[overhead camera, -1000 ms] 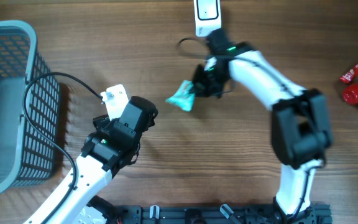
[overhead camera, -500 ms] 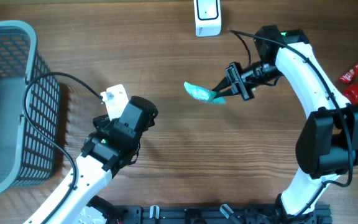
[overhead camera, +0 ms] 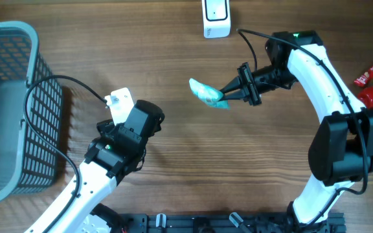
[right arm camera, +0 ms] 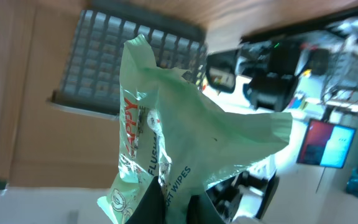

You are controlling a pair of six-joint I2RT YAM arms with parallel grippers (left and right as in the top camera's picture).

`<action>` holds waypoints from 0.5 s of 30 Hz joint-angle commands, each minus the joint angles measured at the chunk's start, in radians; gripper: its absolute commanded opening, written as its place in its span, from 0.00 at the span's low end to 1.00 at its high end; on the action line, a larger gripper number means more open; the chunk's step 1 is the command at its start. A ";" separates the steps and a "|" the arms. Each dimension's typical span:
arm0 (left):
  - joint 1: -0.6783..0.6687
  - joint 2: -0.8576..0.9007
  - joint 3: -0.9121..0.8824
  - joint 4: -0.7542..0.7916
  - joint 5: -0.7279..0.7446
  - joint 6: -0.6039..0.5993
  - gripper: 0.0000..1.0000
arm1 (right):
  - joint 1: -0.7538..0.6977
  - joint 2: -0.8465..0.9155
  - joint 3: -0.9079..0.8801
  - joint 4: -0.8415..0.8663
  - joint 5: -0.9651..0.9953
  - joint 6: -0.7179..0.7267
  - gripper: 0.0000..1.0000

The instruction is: Scan the item barcode

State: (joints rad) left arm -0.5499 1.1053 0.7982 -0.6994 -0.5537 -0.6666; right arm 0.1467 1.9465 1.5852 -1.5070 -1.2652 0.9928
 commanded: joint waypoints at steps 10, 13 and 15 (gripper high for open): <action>-0.003 0.000 0.000 0.002 -0.020 0.008 1.00 | -0.032 -0.007 -0.002 0.196 0.282 0.988 0.04; -0.003 0.000 0.000 0.002 -0.020 0.008 1.00 | -0.032 -0.007 -0.002 0.195 0.281 0.953 0.04; -0.003 0.000 0.000 0.002 -0.020 0.008 1.00 | -0.032 -0.007 -0.002 0.194 0.281 0.944 0.04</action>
State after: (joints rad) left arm -0.5499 1.1053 0.7982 -0.6994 -0.5537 -0.6666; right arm 0.1150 1.9465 1.5833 -1.3106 -1.0012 1.8969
